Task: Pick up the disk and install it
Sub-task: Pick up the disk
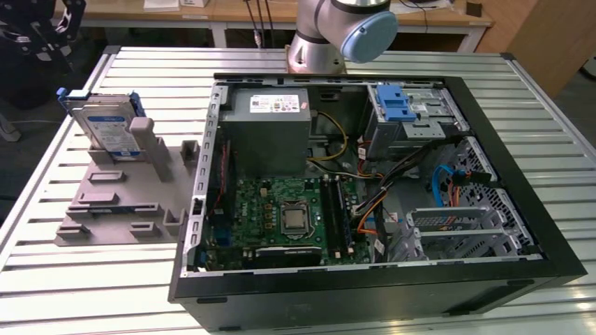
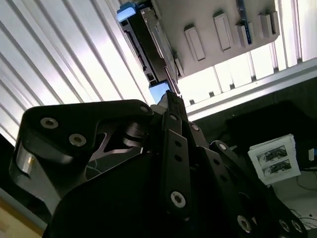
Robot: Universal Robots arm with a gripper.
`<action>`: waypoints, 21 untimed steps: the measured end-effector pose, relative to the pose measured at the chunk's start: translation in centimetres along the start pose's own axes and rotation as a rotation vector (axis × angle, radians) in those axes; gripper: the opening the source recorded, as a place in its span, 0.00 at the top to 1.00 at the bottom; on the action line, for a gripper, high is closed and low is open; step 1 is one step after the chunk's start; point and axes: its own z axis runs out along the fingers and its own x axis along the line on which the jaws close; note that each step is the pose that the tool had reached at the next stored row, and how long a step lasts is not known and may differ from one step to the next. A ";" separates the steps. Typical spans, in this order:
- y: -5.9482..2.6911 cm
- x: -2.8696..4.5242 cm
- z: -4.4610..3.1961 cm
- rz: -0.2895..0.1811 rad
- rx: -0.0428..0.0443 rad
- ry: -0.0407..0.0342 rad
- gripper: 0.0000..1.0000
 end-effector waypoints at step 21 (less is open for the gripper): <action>0.00 0.00 0.01 -0.287 -0.0067 0.0064 0.89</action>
